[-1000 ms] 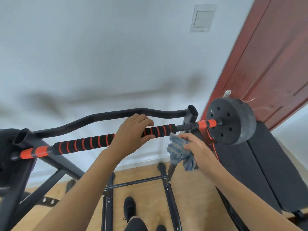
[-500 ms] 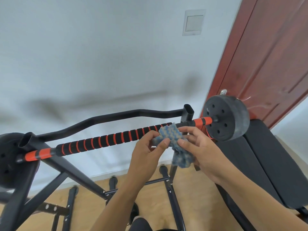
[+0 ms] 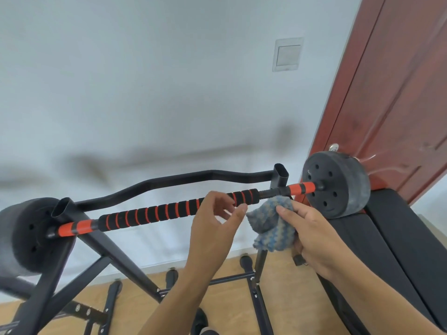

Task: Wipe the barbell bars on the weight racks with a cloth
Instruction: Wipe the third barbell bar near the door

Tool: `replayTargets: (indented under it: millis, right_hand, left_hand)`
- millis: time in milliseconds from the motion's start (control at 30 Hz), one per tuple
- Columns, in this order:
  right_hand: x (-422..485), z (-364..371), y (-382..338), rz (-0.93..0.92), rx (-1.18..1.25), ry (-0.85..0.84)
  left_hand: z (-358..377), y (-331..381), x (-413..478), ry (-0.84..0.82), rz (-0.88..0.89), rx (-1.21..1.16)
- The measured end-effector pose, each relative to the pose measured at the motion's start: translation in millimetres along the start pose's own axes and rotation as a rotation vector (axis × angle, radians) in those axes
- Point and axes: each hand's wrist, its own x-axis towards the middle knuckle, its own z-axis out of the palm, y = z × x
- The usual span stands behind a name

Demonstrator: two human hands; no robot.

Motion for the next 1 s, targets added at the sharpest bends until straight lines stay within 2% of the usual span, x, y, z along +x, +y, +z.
replayTargets:
  millis: [67,133,167,300,367,500,600,700,800,900,1000]
  right_hand:
    - [0,-4,0,0.004,-0.043,0.000]
    - [0,-5,-1,0.005,-0.101,-0.018]
    - [0,-6,-1,0.010,-0.087,-0.028]
    - [-1,-9,-3,-0.010,-0.056,-0.051]
    - [-1,-13,0,-0.056,-0.126,-0.015]
    - [1,-20,4,-0.126,-0.253,0.063]
    - [1,-24,5,-0.184,-0.387,0.004]
    - [3,-28,5,-0.233,-0.515,-0.011]
    - [6,-28,5,-0.255,-0.589,0.012]
    - [7,-20,6,-0.262,-0.654,-0.067]
    - [7,-9,7,-0.146,-0.514,-0.183]
  left_hand:
    - [5,-4,-2,-0.152,-0.198,-0.029]
    - [10,-6,-2,-0.318,-0.294,-0.113]
    - [12,-8,-2,-0.330,-0.278,-0.155]
    - [12,-12,0,-0.209,-0.056,-0.182]
    - [8,-15,2,-0.194,0.005,-0.104]
    - [5,-22,0,-0.219,0.018,0.047]
    - [9,-27,-2,-0.159,0.134,0.298]
    - [9,-31,-3,-0.183,0.192,0.341]
    - [3,-31,-3,-0.285,0.142,0.223]
    - [0,-24,-1,-0.363,0.029,0.008]
    - [-4,-22,3,-0.381,-0.047,-0.152]
